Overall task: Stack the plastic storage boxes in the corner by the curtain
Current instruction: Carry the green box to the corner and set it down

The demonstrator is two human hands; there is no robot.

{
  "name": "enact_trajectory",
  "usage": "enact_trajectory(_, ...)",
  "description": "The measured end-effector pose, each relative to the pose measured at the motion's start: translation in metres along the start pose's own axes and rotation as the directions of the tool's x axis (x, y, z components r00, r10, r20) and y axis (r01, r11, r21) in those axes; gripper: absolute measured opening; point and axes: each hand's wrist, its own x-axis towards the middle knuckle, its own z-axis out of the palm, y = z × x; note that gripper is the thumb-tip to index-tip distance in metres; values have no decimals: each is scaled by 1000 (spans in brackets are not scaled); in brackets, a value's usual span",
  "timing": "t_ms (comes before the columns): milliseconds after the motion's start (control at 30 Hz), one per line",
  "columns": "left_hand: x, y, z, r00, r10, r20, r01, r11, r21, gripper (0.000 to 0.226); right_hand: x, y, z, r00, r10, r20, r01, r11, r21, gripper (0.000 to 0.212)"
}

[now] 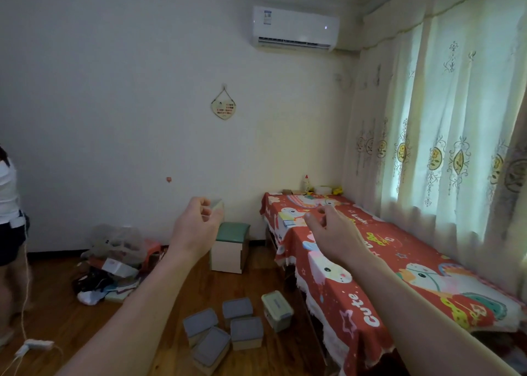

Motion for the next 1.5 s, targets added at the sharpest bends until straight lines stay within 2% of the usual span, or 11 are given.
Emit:
enact_trajectory(400, 44, -50, 61, 996, -71, 48, 75, 992, -104, 36, 45, 25, 53, 1000, 28, 10, -28, 1000, 10, 63)
enact_trajectory(500, 57, -61, 89, 996, -64, 55, 68, 995, -76, 26, 61, 44, 73, 998, 54, 34, -55, 998, 15, 59)
enact_trajectory(767, 102, -84, 180, 992, -80, 97, 84, 996, -38, 37, 124, 116, 113, 991, 116, 72, -120, 991, 50, 56)
enact_trajectory(1067, 150, -99, 286, 987, -102, 123, 110, 992, -62, 30, 200, 201, 150, 975, 184, 124, -192, 980, 56, 63)
enact_trajectory(1500, 208, -179, 334, 967, -217, 136, 225, 973, -50, 26, 276, 230, 239, 968, 162, 191, -163, 987, -12, 62)
